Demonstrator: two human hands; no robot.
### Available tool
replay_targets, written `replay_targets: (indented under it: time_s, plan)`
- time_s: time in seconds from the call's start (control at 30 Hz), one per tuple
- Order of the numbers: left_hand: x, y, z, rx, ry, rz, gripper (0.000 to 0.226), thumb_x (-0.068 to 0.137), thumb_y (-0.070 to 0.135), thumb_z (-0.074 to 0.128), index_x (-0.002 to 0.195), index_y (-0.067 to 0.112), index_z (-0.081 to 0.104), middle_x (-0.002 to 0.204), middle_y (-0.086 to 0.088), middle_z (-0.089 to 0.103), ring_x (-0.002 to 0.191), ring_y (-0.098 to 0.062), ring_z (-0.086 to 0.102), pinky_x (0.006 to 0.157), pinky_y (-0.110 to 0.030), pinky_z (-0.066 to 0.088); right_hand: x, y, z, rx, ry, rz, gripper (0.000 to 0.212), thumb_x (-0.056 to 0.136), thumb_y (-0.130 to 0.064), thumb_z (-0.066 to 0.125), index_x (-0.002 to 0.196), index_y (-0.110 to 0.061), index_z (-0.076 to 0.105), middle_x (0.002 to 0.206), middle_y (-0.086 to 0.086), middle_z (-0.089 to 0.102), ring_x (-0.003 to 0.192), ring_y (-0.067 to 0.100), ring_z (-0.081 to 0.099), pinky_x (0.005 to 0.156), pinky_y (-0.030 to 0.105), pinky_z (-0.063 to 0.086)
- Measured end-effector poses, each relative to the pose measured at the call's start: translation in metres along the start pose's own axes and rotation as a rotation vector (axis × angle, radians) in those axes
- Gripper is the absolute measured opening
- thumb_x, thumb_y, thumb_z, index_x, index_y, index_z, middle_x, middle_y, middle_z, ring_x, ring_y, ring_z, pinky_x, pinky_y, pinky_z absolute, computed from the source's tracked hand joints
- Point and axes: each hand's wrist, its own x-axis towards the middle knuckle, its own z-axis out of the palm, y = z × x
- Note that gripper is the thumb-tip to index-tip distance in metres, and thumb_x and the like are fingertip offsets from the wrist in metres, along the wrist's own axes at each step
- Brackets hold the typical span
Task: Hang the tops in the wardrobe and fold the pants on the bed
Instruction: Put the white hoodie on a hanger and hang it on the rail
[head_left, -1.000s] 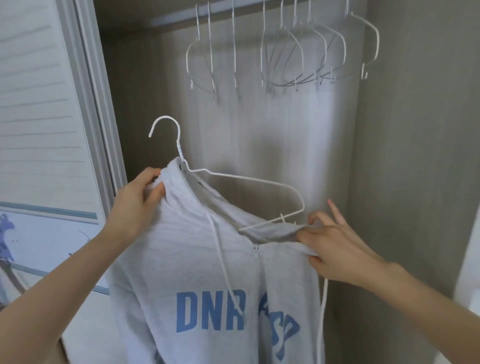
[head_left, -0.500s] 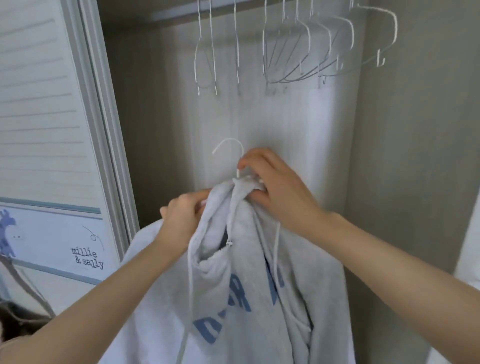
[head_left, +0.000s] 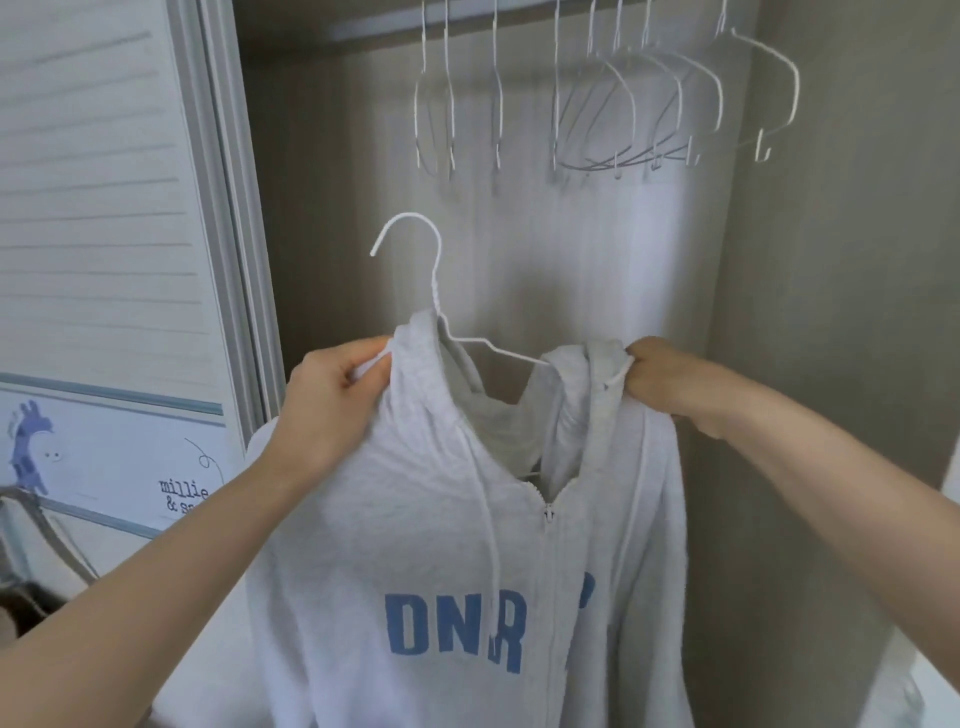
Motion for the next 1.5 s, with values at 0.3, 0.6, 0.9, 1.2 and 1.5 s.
replay_targets:
  time_s: [0.3,0.6,0.9,1.2,1.5]
  plan:
    - [-0.004,0.025,0.013,0.213,-0.025,0.152,0.025,0.099,0.024,0.054,0.117,0.028,0.071,0.083,0.007,0.066,0.086,-0.019,0.060,0.093,-0.055,0.044,-0.002,-0.043,0.023,0.207,-0.043,-0.367,0.043,0.095,-0.020,0.047,0.053,-0.022,0.055,0.051,-0.015,0.055,0.051,-0.003,0.048,0.053,0.019,0.038]
    - [-0.003,-0.015,-0.021,0.366,-0.129,-0.083,0.016,0.098,0.031,0.050,0.094,0.026,0.065,0.085,0.003,0.066,0.085,-0.023,0.059,0.092,-0.047,0.045,0.009,-0.037,0.025,0.319,0.008,-0.359,0.024,0.094,-0.025,0.055,0.082,-0.010,0.069,0.070,-0.012,0.066,0.065,-0.001,0.060,0.059,0.012,0.047]
    - [-0.003,-0.050,-0.030,0.210,0.091,-0.203,0.043,0.101,0.036,0.044,0.085,-0.001,0.057,0.077,-0.019,0.059,0.069,-0.033,0.051,0.063,-0.033,0.041,-0.007,-0.005,0.013,0.124,-0.087,-0.504,0.029,0.092,-0.011,0.060,0.118,-0.022,0.062,0.114,-0.005,0.068,0.109,0.010,0.062,0.098,0.032,0.048]
    - [0.027,-0.029,-0.034,0.096,-0.377,-0.337,0.047,0.096,0.041,0.053,0.070,0.006,0.069,0.069,-0.011,0.064,0.066,-0.012,0.058,0.067,-0.028,0.044,-0.023,-0.014,0.019,0.241,-0.146,-0.573,0.034,0.094,-0.003,0.053,0.103,-0.029,0.072,0.106,-0.013,0.072,0.106,-0.001,0.062,0.092,0.012,0.047]
    - [0.006,0.001,-0.008,0.491,-0.099,0.174,0.053,0.094,0.063,0.028,0.097,0.022,0.060,0.091,0.002,0.066,0.080,-0.023,0.062,0.072,-0.038,0.050,-0.021,-0.014,0.024,0.540,0.071,-0.386,0.034,0.092,-0.008,0.057,0.083,-0.033,0.078,0.095,-0.005,0.075,0.095,0.009,0.069,0.096,0.034,0.050]
